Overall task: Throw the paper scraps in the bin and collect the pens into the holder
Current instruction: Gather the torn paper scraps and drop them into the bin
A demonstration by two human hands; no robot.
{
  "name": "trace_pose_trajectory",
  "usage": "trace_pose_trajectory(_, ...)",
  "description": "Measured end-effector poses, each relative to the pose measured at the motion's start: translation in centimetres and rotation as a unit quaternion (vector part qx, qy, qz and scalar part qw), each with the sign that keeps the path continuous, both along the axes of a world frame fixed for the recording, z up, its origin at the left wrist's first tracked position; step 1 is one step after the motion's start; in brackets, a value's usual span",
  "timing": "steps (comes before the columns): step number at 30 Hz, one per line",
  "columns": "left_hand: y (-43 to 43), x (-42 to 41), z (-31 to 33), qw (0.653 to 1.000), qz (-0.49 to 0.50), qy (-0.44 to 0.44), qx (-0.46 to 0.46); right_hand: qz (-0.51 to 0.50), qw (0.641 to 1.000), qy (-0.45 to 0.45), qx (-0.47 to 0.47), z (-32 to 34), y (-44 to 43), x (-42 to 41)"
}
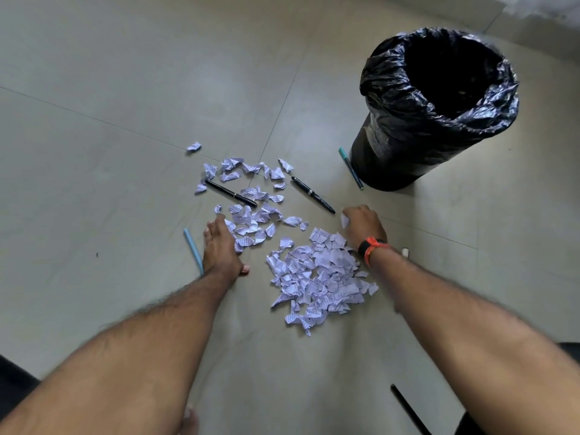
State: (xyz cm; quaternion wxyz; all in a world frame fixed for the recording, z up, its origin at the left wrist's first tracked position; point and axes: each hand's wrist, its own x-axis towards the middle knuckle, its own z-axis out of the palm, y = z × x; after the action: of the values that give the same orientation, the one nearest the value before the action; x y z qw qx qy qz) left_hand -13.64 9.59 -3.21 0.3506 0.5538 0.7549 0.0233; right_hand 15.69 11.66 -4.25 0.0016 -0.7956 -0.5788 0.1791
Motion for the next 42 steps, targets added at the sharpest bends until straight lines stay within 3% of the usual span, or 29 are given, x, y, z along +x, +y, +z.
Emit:
trace_pose_trajectory(3,0.0,0.3,0.4,1.000,0.020,0.005,-0.007,-0.063,0.998,-0.016,0.006,0.2,-4.7,-0.7)
trace_pose_trajectory(7,0.2,0.8,0.4,0.999,0.030,0.016,-0.015,-0.003,0.998,-0.025,0.057,1.8,-6.0,-3.6)
trace_pose_trajectory(13,0.4,0.5,-0.1,1.000,0.022,0.016,-0.014,0.033,0.989,0.068,0.127,4.5,6.2,-8.8)
trace_pose_trajectory(17,0.4,0.4,-0.5,1.000,0.013,0.022,-0.007,0.100,0.987,0.118,0.038,2.7,13.5,-12.4)
trace_pose_trajectory(21,0.5,0.3,-0.7,1.000,0.011,0.025,-0.005,0.156,0.985,0.071,-0.027,-0.4,14.3,-14.2)
trace_pose_trajectory(28,0.7,0.7,-0.4,0.999,0.029,0.042,-0.002,0.205,0.978,0.000,0.034,-0.4,5.0,-14.9)
trace_pose_trajectory(32,0.8,1.1,-0.4,0.998,0.041,0.056,0.004,0.180,0.980,0.004,0.084,1.0,6.8,-13.7)
trace_pose_trajectory(36,0.9,1.1,-0.5,0.998,0.044,0.055,-0.001,0.269,0.957,0.067,0.082,1.3,12.4,-16.1)
trace_pose_trajectory(42,1.1,0.9,-0.9,0.998,0.050,0.048,0.010,0.450,0.892,0.044,0.016,0.6,15.6,-21.2)
